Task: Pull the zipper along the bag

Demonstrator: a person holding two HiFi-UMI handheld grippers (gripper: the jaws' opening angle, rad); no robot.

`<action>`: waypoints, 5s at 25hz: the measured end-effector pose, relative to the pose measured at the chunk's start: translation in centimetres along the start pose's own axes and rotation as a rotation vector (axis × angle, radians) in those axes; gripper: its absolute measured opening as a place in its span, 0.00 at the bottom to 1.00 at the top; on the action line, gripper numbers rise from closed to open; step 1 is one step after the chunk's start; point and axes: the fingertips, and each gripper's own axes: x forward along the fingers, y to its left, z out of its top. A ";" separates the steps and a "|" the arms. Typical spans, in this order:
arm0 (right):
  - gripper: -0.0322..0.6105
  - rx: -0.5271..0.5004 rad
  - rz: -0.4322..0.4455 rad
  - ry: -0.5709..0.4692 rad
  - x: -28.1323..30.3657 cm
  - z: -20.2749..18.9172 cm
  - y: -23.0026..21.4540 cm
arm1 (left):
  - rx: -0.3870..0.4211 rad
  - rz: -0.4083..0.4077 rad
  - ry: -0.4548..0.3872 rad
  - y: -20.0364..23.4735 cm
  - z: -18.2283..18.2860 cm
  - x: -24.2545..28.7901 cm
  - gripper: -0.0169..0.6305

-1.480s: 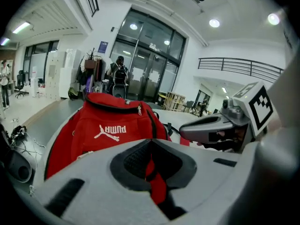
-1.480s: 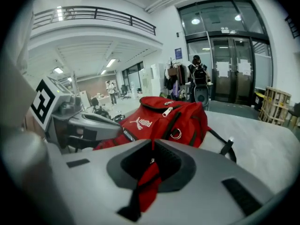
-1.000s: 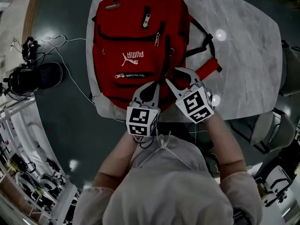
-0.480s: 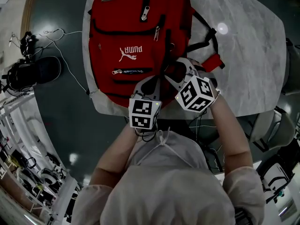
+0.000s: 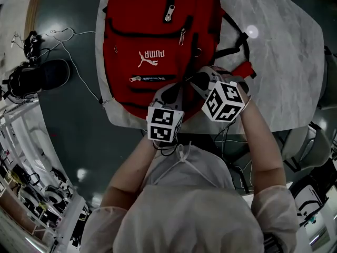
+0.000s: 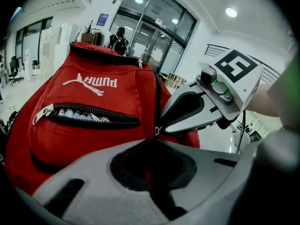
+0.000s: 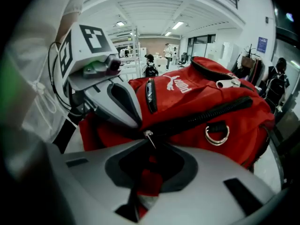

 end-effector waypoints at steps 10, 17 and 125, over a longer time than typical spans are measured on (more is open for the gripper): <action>0.10 0.093 -0.026 -0.002 -0.1 -0.3 -0.2 | 0.011 0.021 0.011 0.4 -0.2 0.8 0.06; 0.09 0.105 -0.059 0.063 -0.8 -0.8 -0.6 | 0.036 0.049 0.012 0.4 -0.2 1.2 0.06; 0.10 0.552 -0.755 -0.403 -19.0 5.9 -5.7 | 0.171 0.029 -0.448 -6.0 16.7 -11.1 0.06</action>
